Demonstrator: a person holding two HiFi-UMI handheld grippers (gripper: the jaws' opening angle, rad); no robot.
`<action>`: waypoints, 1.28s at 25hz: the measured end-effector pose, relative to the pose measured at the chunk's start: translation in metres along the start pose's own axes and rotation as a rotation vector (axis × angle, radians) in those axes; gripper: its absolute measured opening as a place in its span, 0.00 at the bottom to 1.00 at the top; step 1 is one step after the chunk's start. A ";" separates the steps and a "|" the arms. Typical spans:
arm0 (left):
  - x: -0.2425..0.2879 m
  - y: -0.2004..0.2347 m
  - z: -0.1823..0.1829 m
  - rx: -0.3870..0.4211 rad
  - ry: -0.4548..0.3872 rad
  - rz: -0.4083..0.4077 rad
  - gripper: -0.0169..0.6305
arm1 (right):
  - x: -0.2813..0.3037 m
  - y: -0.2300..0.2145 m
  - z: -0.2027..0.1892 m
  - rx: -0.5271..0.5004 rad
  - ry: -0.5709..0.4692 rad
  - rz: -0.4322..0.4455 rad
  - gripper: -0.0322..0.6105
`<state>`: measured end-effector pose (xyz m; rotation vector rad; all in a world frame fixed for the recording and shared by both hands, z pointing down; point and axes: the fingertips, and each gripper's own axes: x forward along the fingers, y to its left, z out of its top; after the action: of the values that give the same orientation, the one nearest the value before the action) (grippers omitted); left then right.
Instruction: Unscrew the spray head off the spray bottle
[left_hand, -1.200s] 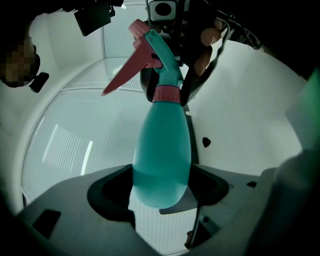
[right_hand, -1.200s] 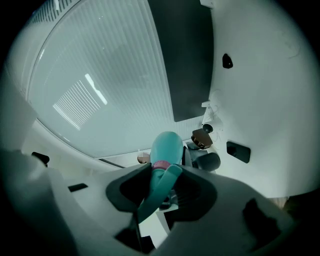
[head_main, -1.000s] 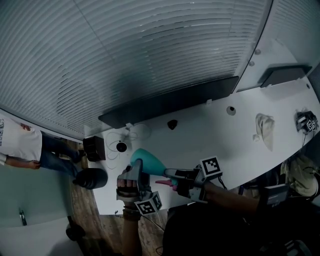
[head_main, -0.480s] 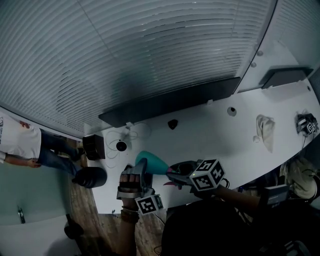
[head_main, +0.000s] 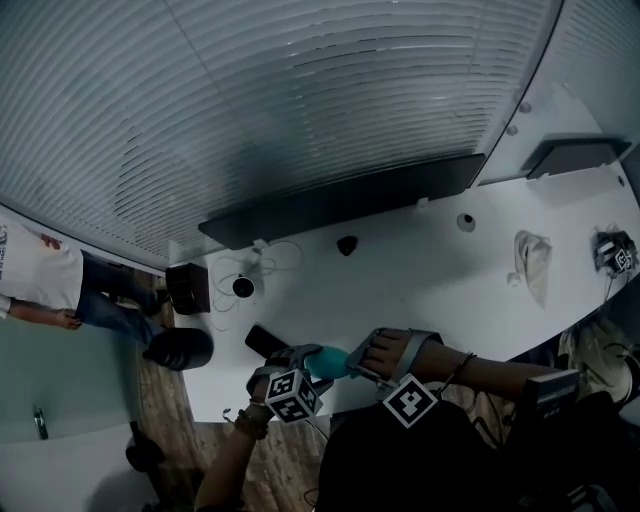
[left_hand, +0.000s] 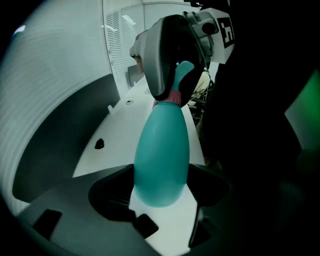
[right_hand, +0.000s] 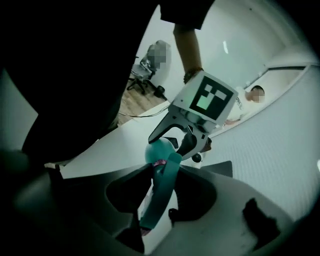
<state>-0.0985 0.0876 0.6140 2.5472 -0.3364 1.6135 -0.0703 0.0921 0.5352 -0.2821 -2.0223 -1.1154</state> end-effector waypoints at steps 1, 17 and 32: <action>0.004 -0.005 0.000 0.002 -0.005 -0.019 0.54 | 0.000 0.007 0.003 -0.001 -0.011 0.015 0.25; -0.010 0.070 -0.029 -0.106 -0.044 0.464 0.55 | -0.044 -0.057 -0.035 0.585 -0.101 -0.113 0.46; -0.110 0.132 0.017 0.094 0.021 1.161 0.55 | -0.037 -0.077 -0.036 2.711 -1.194 0.583 0.46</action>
<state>-0.1610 -0.0302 0.5040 2.4641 -2.0442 1.8817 -0.0675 0.0249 0.4717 0.0700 -1.9507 2.7283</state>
